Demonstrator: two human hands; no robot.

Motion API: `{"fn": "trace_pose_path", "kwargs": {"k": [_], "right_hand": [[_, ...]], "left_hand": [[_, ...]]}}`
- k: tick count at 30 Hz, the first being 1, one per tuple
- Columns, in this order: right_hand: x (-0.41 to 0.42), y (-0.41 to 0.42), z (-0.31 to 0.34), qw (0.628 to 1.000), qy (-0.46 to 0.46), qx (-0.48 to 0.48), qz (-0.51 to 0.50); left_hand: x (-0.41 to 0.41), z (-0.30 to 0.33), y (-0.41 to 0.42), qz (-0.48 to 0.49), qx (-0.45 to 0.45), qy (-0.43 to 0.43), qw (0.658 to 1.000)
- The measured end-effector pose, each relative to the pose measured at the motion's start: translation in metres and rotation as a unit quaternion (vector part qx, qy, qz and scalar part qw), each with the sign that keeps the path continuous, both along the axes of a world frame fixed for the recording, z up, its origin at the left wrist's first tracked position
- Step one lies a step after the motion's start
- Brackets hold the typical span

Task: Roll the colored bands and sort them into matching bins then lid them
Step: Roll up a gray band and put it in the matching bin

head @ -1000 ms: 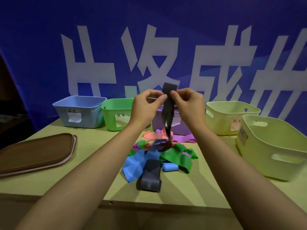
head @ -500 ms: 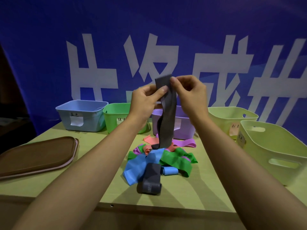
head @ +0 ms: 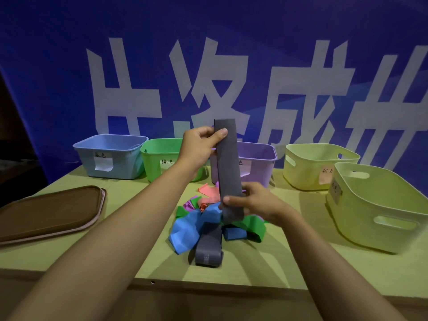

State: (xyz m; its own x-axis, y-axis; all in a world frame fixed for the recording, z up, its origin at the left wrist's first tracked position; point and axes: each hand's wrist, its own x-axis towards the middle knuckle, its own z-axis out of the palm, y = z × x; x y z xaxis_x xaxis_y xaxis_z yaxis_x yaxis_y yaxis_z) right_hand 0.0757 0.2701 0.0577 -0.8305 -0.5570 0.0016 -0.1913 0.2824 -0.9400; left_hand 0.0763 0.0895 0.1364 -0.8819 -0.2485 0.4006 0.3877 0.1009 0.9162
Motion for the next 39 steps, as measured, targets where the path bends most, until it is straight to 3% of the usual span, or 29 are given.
{"fn": "trace_pose_path", "kwargs": {"k": [4,7,11,20,24,26,29,34,39], "right_hand": [[-0.002,0.002,-0.021,0.998,-0.062,0.028,0.007],[-0.002,0.007,-0.027,0.993,-0.07,0.095,0.032],[-0.003,0.007,-0.034,0.991,-0.088,0.1,0.012],[-0.013,0.004,-0.045,0.957,0.017,0.277,-0.08],[-0.018,0.006,-0.035,0.91,0.102,0.386,-0.111],[-0.03,0.009,-0.028,0.896,0.143,0.396,-0.143],[-0.052,0.009,-0.02,0.912,0.194,0.311,-0.183],[-0.067,-0.01,0.001,0.959,0.209,0.03,-0.191],[-0.083,-0.03,0.006,0.96,0.202,-0.08,-0.175]], "left_hand": [[-0.011,-0.014,-0.003,0.007,0.023,-0.019,1.0],[-0.016,-0.015,-0.006,0.021,0.049,-0.024,0.998],[-0.023,-0.019,-0.008,0.027,0.034,-0.032,0.999],[-0.03,-0.04,-0.001,-0.019,0.05,-0.052,0.997],[-0.036,-0.047,-0.004,-0.021,0.048,-0.059,0.997],[-0.038,-0.05,-0.004,-0.028,0.056,-0.061,0.996],[-0.041,-0.056,-0.005,-0.033,0.066,-0.059,0.996],[-0.044,-0.066,-0.005,-0.033,0.028,-0.042,0.998],[-0.06,-0.086,-0.01,-0.017,-0.024,-0.026,0.999]]}}
